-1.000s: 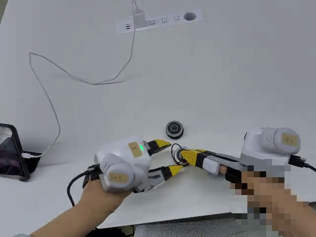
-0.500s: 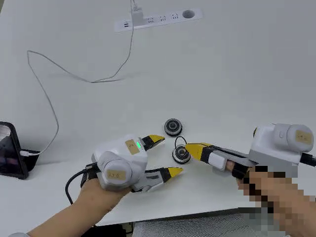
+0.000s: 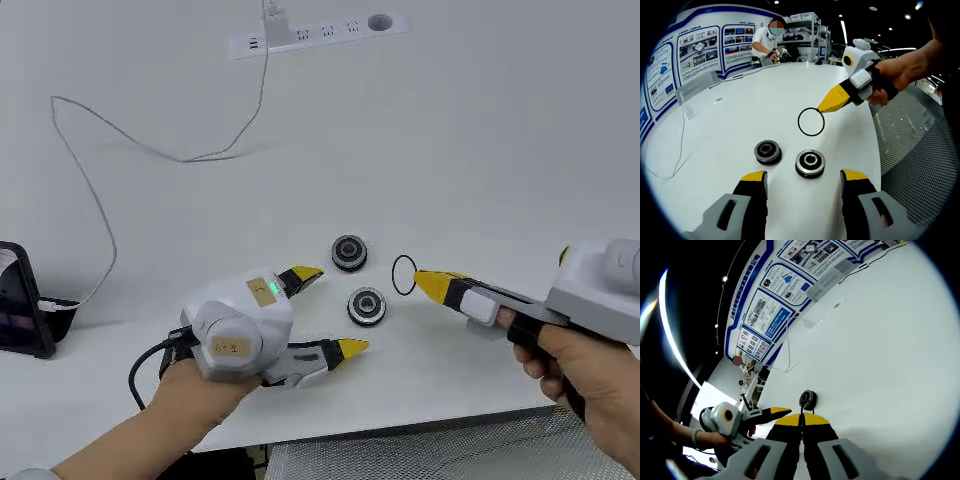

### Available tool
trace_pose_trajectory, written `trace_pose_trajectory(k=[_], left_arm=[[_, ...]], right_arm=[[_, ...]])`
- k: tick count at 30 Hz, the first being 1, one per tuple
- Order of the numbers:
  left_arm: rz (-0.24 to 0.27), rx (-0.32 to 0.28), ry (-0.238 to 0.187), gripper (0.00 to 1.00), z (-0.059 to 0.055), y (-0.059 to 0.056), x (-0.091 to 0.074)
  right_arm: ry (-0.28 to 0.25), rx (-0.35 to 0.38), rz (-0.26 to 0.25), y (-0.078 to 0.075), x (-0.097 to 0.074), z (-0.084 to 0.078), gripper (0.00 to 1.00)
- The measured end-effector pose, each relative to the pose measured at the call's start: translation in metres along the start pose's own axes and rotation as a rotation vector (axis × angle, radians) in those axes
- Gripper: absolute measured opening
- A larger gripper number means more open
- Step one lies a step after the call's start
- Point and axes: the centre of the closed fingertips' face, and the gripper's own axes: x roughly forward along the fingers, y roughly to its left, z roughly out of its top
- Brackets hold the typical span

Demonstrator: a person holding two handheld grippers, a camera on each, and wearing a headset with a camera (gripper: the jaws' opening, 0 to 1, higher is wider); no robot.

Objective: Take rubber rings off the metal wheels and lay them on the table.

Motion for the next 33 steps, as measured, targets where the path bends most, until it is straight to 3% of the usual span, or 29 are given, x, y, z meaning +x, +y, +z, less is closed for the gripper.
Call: trace_pose_trajectory(k=[14, 25, 33], left_arm=[[0.002, -0.012, 0.001, 0.60, -0.001, 0.000, -0.002], [0.001, -0.014, 0.002, 0.59, -0.002, -0.001, -0.002], [-0.001, -0.014, 0.003, 0.58, -0.002, -0.001, -0.001]], right_arm=[[0.001, 0.013, -0.069, -0.025, -0.005, -0.002, 0.02], [0.028, -0.061, -0.145, -0.043, -0.008, -0.006, 0.02], [0.044, -0.099, -0.165, -0.046, -0.007, -0.007, 0.07]])
